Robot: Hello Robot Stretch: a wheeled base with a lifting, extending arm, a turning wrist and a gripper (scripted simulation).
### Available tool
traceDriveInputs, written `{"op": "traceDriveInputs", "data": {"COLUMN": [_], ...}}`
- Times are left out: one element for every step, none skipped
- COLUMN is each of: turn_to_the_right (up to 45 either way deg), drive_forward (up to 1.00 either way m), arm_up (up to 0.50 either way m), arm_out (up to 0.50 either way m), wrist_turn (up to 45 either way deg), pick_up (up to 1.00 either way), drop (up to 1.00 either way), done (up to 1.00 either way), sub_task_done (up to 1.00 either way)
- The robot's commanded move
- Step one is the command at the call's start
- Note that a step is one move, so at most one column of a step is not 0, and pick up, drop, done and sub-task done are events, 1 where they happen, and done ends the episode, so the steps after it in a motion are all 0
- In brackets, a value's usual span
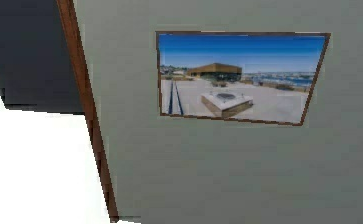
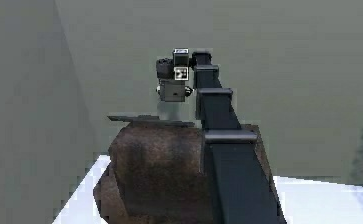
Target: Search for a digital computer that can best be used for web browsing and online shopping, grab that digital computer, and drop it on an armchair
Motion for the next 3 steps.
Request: {"op": "traceDriveInputs", "data": {"turn_to_the_right": [0.0,0.0,0.0], "drive_forward": [0.0,0.0,0.0], "arm_up": [-0.12,0.0,0.1], "arm_out": [0.0,0.0,0.0], "wrist_turn": [0.0,0.0,0.0], "pick_up": [0.0,1.0,0.0], "drop": [0.0,0.0,0.0], "done": [0.0,0.0,0.0], "sub_task_done": [0.0,0.0,0.0]}}
